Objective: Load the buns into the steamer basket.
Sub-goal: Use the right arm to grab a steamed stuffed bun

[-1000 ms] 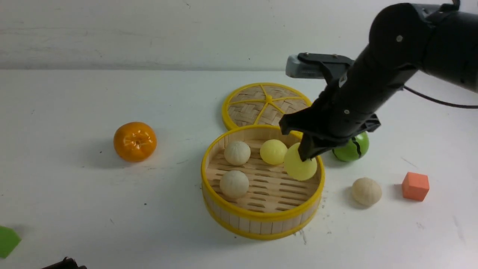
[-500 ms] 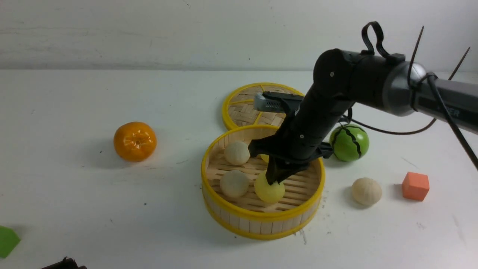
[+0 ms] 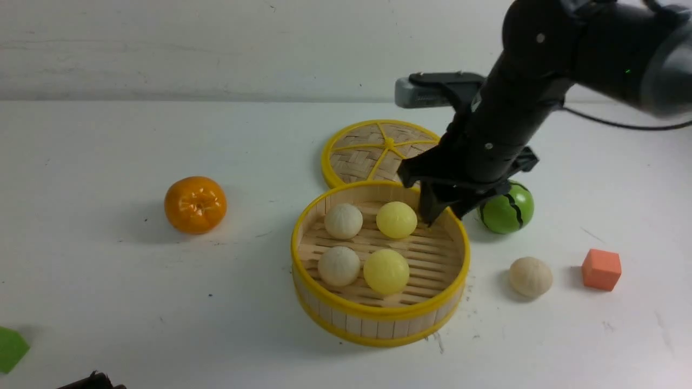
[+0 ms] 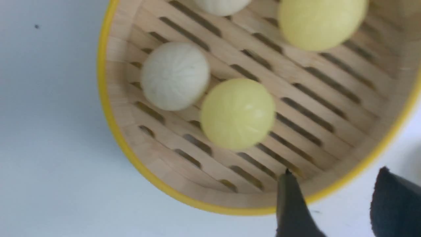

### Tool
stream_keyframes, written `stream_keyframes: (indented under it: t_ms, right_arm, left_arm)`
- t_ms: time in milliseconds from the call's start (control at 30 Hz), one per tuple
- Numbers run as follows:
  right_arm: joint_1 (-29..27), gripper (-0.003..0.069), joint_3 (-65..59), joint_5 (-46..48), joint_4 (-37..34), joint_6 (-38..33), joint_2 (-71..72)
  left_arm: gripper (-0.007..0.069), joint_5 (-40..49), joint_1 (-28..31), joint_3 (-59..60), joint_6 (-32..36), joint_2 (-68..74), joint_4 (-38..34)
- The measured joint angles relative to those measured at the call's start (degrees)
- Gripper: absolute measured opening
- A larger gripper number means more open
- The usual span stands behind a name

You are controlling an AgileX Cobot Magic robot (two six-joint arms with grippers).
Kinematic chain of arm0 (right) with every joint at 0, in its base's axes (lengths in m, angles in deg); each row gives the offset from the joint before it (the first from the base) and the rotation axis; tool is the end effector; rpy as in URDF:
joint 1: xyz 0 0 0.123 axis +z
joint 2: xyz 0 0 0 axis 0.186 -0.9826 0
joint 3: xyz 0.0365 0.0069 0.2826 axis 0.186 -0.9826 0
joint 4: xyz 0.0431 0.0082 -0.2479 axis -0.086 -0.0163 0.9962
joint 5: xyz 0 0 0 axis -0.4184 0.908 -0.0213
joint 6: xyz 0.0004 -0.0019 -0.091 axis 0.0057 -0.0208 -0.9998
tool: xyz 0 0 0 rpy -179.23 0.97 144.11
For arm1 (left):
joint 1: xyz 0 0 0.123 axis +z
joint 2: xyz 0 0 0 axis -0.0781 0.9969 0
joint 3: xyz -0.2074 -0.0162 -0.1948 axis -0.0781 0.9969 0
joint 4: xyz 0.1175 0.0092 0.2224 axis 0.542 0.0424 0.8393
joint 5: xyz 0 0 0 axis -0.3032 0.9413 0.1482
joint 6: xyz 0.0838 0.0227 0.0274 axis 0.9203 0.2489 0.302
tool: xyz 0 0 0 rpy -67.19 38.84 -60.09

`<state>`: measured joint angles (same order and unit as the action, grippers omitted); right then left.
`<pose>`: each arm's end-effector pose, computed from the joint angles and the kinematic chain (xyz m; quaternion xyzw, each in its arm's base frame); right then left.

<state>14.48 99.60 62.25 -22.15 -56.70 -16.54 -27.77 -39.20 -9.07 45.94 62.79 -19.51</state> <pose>0.3565 0.1809 0.3126 -0.1663 0.9671 0.1118 0.1567 0.0573 -0.0412 0.2410 0.1317 0.7498 -0.2798 0.5850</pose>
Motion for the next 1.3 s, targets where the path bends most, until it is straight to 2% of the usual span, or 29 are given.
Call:
stream_keyframes:
  t_ms: [100, 167, 300, 333, 433, 500, 700, 1300]
  right_arm:
    - [-0.9, 0.0219, -2.1, 2.4, 8.1, 3.9, 3.6]
    - [-2.8, 0.0169, -5.0, 2.8, 10.8, 6.2, 4.4]
    - [-8.2, 0.0119, -11.0, 1.9, 10.3, 8.7, 4.0]
    - [-10.9, 0.0115, -13.7, 0.1, 8.1, 8.7, 3.4]
    - [-13.8, 0.0125, -16.2, -3.0, 4.6, 7.7, 2.5]
    - [-15.6, 0.0158, -17.1, -5.2, 0.6, 5.4, 1.4]
    - [-16.5, 0.0251, -17.1, -9.1, -4.6, 1.9, -1.2]
    - [-16.5, 0.0263, -17.1, -15.1, -2.8, 1.5, -4.8]
  left_arm:
    - [0.0185, 0.0, 0.0, 0.0, 0.0, 0.0, 0.0]
    - [0.0185, 0.0, 0.0, 0.0, 0.0, 0.0, 0.0]
    - [0.0185, 0.0, 0.0, 0.0, 0.0, 0.0, 0.0]
    - [0.0185, 0.0, 0.0, 0.0, 0.0, 0.0, 0.0]
    - [0.0185, 0.0, 0.0, 0.0, 0.0, 0.0, 0.0]
    - [0.0185, 0.0, 0.0, 0.0, 0.0, 0.0, 0.0]
    - [0.0185, 0.0, 0.0, 0.0, 0.0, 0.0, 0.0]
    - [0.0185, 0.0, 0.0, 0.0, 0.0, 0.0, 0.0]
